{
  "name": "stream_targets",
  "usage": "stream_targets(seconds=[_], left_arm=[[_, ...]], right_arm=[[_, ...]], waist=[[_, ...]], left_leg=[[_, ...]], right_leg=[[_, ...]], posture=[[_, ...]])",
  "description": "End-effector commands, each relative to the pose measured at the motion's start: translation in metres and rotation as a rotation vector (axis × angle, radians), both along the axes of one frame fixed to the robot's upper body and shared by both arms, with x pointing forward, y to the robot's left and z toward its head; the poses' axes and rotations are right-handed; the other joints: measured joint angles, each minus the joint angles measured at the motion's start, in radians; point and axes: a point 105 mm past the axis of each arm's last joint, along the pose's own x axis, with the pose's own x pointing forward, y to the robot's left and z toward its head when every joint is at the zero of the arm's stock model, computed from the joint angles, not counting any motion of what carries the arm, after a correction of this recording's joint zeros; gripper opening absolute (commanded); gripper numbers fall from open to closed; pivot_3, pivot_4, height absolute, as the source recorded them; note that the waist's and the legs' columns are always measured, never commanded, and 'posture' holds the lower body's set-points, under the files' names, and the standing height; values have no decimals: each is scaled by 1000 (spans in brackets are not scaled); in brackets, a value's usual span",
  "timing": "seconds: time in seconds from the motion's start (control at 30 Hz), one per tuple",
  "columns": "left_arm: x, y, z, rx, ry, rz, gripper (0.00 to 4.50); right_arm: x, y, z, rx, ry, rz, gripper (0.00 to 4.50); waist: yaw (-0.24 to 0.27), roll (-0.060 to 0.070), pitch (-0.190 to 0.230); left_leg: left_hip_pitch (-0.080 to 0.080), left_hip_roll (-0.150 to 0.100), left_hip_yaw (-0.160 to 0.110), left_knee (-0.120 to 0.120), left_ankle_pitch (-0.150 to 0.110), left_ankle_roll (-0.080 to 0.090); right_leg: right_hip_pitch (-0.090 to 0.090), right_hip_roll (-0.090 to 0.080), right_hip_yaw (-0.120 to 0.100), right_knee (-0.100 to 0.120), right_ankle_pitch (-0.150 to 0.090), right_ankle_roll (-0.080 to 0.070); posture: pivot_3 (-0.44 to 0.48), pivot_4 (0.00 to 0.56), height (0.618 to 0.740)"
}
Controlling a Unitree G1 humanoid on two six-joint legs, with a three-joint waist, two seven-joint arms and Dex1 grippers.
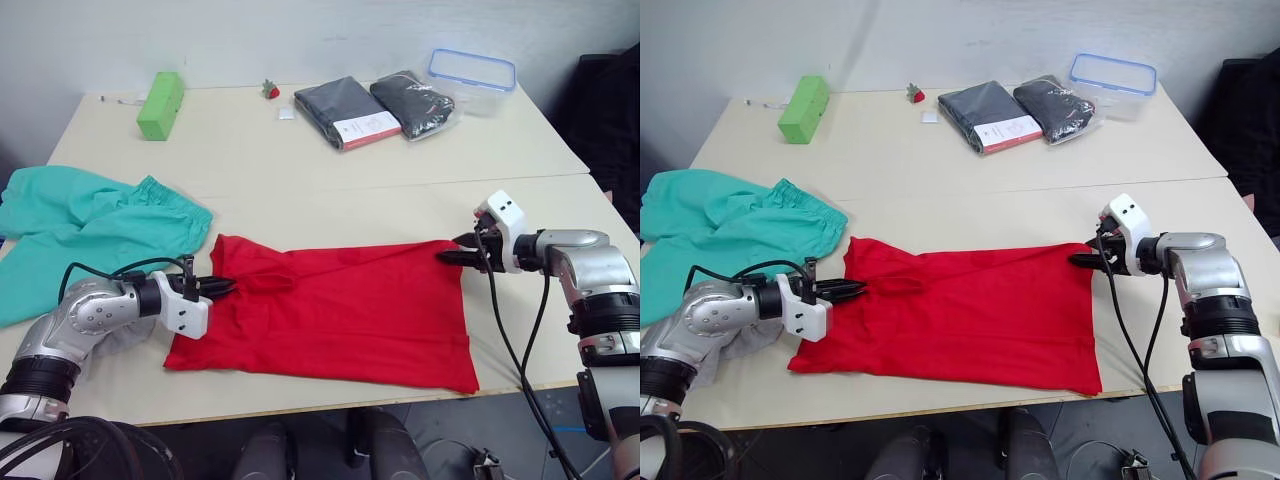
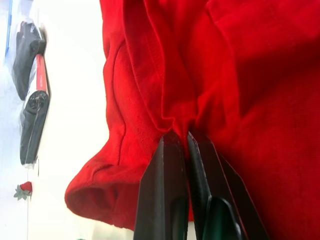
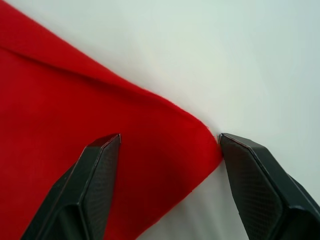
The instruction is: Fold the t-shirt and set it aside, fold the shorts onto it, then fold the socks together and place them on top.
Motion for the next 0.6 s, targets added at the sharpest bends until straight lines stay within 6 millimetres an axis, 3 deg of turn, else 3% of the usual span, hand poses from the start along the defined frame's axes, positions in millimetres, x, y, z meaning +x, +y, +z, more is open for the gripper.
stream_targets(seconds=[0.03,0.23,0.37,0.43,0.6], left_arm=[[-2,4,7,-9,-16,12,0],[-2,4,7,-13,-11,19,0],[-1,8,6,-15,2,42,0],[-1,12,6,-16,10,60,0],[1,21,7,-25,17,105,0]], right_arm=[[3,-3,7,68,-7,-58,2311],[2,-3,10,65,-46,-46,153],[-3,-1,31,66,-200,19,70],[-18,6,39,7,-311,142,70],[-54,15,28,-208,-466,376,70]], waist=[[0,0,0],[0,0,0],[0,0,0],[1,0,0],[3,0,0]], left_leg=[[0,0,0,0,0,0],[0,0,0,0,0,0],[0,0,0,0,0,0],[0,0,0,-1,0,0],[0,0,0,-1,0,0]], right_leg=[[0,0,0,0,0,0],[0,0,0,0,0,0],[0,0,0,0,0,0],[0,0,0,-1,0,0],[0,1,-1,-1,0,0]], posture=[[0,150,740],[0,150,740],[0,150,740],[0,150,740],[0,150,740]])
